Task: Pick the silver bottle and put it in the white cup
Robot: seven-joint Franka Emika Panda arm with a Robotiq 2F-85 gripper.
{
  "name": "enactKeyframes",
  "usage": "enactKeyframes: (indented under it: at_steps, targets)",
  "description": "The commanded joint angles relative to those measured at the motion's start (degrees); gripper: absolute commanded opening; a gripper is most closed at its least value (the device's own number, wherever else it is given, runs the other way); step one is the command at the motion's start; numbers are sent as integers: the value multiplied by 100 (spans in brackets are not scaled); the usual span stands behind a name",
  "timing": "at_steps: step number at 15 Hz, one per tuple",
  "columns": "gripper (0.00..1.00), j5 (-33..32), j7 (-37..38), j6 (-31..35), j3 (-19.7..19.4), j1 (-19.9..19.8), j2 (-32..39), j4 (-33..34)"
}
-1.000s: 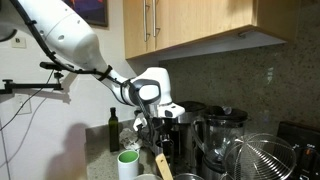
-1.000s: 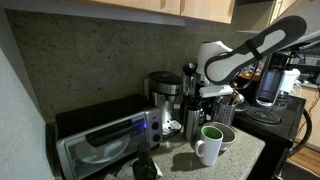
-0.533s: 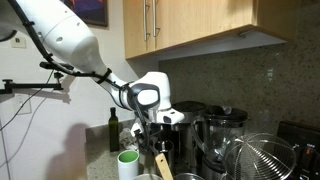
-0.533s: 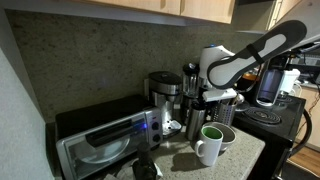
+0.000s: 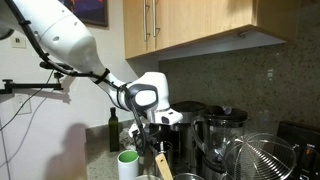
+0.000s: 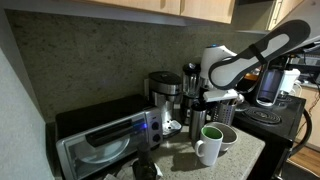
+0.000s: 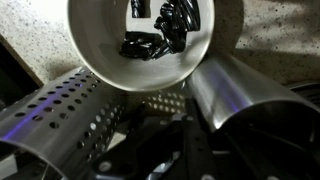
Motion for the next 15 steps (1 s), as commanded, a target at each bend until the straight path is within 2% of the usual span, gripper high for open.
enactKeyframes:
  at_steps: [1,8,12,15]
  targets:
    - [3,11,263,258,1,35,-384,-306]
    - [2,136,448,569,95,-17,-1068,-285]
    - [3,116,277,146,206,-64,-1529,-282]
    - [2,422,-118,-209,266,-45,-1908,-304]
